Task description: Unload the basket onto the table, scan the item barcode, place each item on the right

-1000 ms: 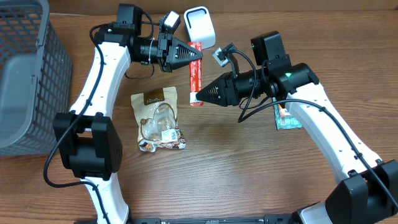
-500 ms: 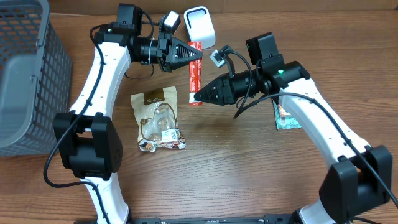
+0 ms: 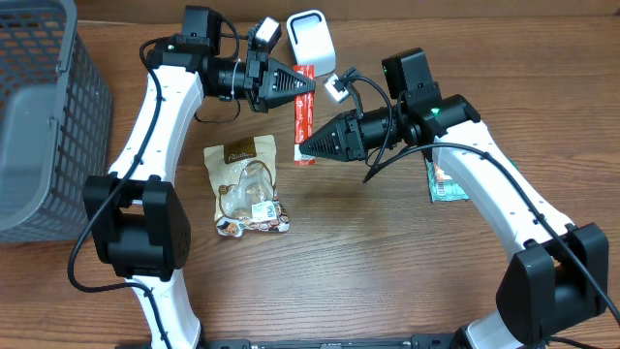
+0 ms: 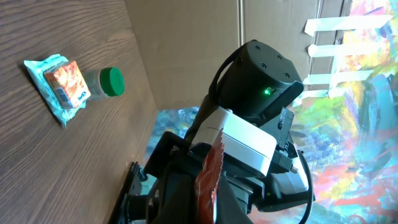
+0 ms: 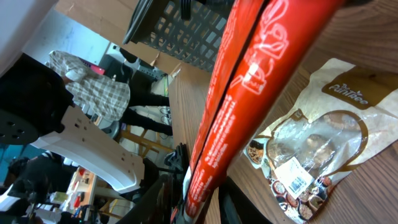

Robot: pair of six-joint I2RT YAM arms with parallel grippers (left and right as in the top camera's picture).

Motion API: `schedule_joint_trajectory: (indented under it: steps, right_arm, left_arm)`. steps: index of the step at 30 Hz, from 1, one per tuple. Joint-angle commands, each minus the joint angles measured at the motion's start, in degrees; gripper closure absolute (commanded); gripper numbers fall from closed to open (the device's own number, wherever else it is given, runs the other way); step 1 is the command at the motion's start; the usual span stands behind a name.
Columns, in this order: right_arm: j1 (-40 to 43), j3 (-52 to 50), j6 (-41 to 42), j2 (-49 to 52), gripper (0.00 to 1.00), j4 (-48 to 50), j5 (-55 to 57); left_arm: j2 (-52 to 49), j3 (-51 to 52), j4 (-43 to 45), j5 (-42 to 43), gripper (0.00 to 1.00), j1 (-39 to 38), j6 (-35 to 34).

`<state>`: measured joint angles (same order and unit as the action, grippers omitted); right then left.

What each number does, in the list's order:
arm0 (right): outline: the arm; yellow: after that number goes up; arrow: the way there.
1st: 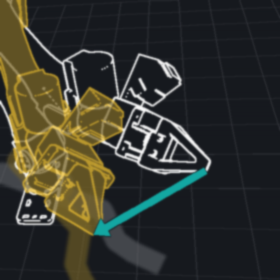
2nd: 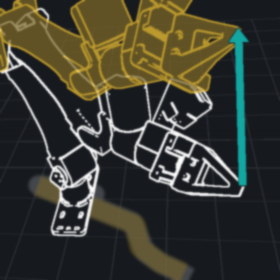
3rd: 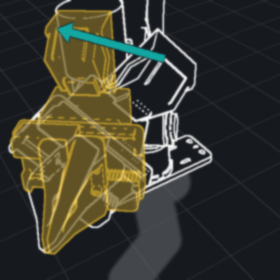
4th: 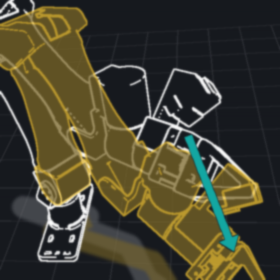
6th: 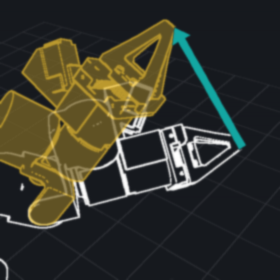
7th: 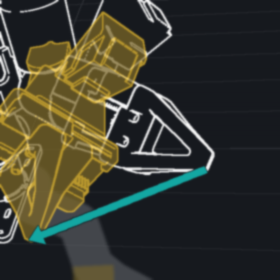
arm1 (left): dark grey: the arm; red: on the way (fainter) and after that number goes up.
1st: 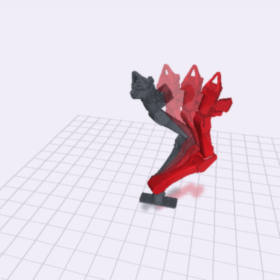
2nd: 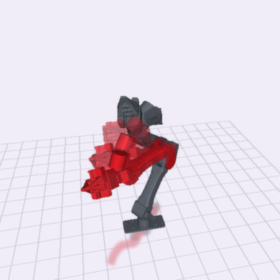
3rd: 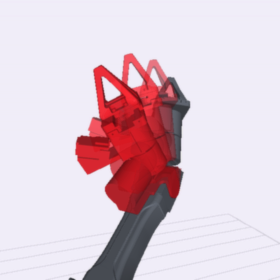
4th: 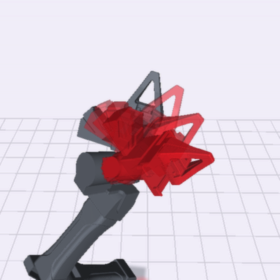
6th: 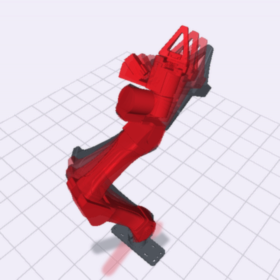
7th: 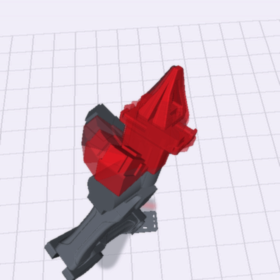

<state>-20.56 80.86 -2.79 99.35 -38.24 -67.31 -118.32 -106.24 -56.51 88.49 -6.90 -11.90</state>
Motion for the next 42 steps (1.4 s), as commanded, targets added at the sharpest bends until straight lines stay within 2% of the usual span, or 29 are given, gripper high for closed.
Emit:
schedule_joint_trajectory:
  steps: [1, 9, 18, 23, 32, 36, 37, 38, 39, 41, 42]
  right_arm:
    - [-0.83, -0.28, -0.28, -0.11, 0.74, 0.98, -1.38]
    - [-2.6, -0.28, -0.26, -0.11, 0.76, 2.01, 1.22]
    - [-2.54, -0.28, -0.04, -0.11, 0.96, 2.32, 4.61]
    - [-2.54, -0.28, -0.07, -0.11, 0.96, 0.87, 10.32]
    - [-2.54, -0.28, -0.33, -0.11, 0.96, -2.6, 27.82]
    - [-2.54, -0.28, -0.28, -0.11, 0.95, -2.58, 28.2]
    - [-2.54, -0.28, -0.28, -0.11, 0.9, -2.58, 27.93]
    - [-2.54, -0.28, -0.31, -0.11, 0.79, -2.58, 27.1]
    - [-2.54, -0.28, -0.31, -0.11, 0.75, -2.56, 25.92]
    - [-2.54, -0.28, -0.31, -0.11, 0.76, -2.34, 23.78]
    - [-2.54, -0.28, -0.31, -0.11, 0.84, -2.32, 23.26]
  left_arm:
    - [1.73, -0.79, 0.02, -0.07, 0.96, 0.11, -0.42]
    - [1.73, -0.79, 0.02, 0.07, 0.96, 0.11, -0.39]
    - [1.73, -0.79, 0.09, 0.0, 0.96, 0.13, -0.35]
    - [1.73, -0.79, 2.34, -0.98, 0.96, 0.24, -0.35]
    - [1.73, -0.79, 10.95, -12.39, 0.96, 2.45, -0.39]
    - [1.73, -0.79, 10.69, -15.23, 0.96, 3.98, -0.37]
    - [1.73, -0.79, 10.67, -15.19, 0.96, 4.11, -0.39]
    - [1.73, -0.79, 10.67, -15.19, 0.96, 4.2, -0.39]
    - [1.73, -0.79, 10.67, -15.19, 0.96, 4.24, -0.39]
    - [1.73, -0.79, 10.67, -15.19, 0.96, 4.26, -0.59]
    - [1.73, -0.79, 10.69, -15.21, 0.96, 4.26, -0.57]
